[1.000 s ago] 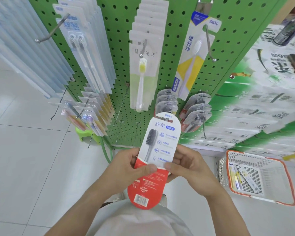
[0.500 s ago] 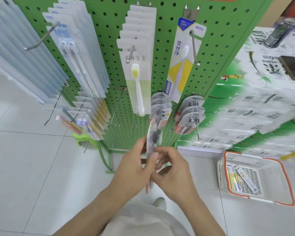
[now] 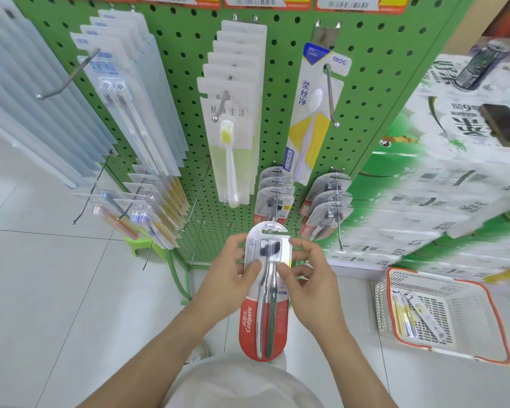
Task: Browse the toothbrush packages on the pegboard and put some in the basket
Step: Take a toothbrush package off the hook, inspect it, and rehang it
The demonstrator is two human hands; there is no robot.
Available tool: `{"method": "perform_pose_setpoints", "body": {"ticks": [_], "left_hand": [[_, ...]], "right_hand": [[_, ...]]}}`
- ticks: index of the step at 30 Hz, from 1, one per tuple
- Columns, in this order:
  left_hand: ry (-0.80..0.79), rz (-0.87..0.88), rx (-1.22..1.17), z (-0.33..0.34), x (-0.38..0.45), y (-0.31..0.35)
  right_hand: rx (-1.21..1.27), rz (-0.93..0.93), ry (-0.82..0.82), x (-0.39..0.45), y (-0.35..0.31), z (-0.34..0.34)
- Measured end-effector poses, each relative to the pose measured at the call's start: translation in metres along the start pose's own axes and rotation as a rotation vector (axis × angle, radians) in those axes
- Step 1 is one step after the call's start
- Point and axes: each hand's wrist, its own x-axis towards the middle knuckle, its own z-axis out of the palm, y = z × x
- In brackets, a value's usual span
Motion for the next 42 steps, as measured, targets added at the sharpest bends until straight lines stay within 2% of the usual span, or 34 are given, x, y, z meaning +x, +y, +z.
{"method": "perform_pose_setpoints", "body": {"ticks": [8,23,27,30,32,38,42], "left_hand": [[0.014,0.050,0.219,0.005,0.007,-0.002],[0.009,0.109,0.379,0.008,0.016,-0.020],[0.090,0.150,0.289,0.010,0.031,-0.025],[0.243,0.082,0.212,0.010,0.053,-0.032],[0.292,0.034,0.184,0.009,0.071,-0.040],[0.284,-0.094,0.113,0.009,0.113,-0.060],[0.231,-0.111,0.072,0.010,0.128,-0.057]], "right_hand": [[-0.099,0.001,0.051,0.006,0.013,0.003],[-0.170,-0.005,0.080,0.011,0.028,0.006],[-0.185,0.002,0.117,0.025,0.035,0.012],[-0.230,0.003,0.154,0.037,0.044,0.014],[-0.229,0.008,0.165,0.043,0.045,0.014],[-0.292,-0.023,0.111,0.054,0.043,0.015],[-0.327,-0.020,0.107,0.058,0.041,0.014]]}}
